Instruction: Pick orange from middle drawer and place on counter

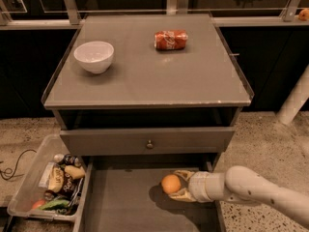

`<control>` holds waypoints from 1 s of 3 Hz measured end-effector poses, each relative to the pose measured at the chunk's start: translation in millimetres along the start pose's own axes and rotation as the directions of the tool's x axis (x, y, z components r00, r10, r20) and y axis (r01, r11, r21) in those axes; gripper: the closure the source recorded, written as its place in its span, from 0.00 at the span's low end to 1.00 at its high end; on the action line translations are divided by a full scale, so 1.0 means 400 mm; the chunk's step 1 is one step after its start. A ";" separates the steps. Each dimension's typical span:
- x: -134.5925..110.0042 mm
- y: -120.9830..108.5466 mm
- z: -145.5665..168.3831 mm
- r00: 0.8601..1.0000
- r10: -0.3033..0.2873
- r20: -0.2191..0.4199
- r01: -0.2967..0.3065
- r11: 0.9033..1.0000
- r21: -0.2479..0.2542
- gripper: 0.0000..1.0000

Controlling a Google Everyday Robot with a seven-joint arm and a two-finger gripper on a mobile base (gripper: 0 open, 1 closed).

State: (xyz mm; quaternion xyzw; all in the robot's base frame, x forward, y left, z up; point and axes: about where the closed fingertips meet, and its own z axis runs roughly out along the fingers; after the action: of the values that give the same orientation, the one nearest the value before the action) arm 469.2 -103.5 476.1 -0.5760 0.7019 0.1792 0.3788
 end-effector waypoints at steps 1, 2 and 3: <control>-0.051 -0.007 -0.142 1.000 -0.020 -0.014 0.021 0.998 0.059 1.00; -0.148 -0.023 -0.314 0.996 -0.060 -0.059 0.067 0.990 0.124 1.00; -0.265 -0.067 -0.485 0.989 -0.103 -0.110 0.122 0.975 0.185 1.00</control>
Offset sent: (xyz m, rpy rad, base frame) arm -0.0418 -0.0874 0.2431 -0.1904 -0.2280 -0.1055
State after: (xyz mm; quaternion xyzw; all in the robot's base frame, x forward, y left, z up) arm 436.5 -173.0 685.1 -0.5839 0.7002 0.0602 0.4064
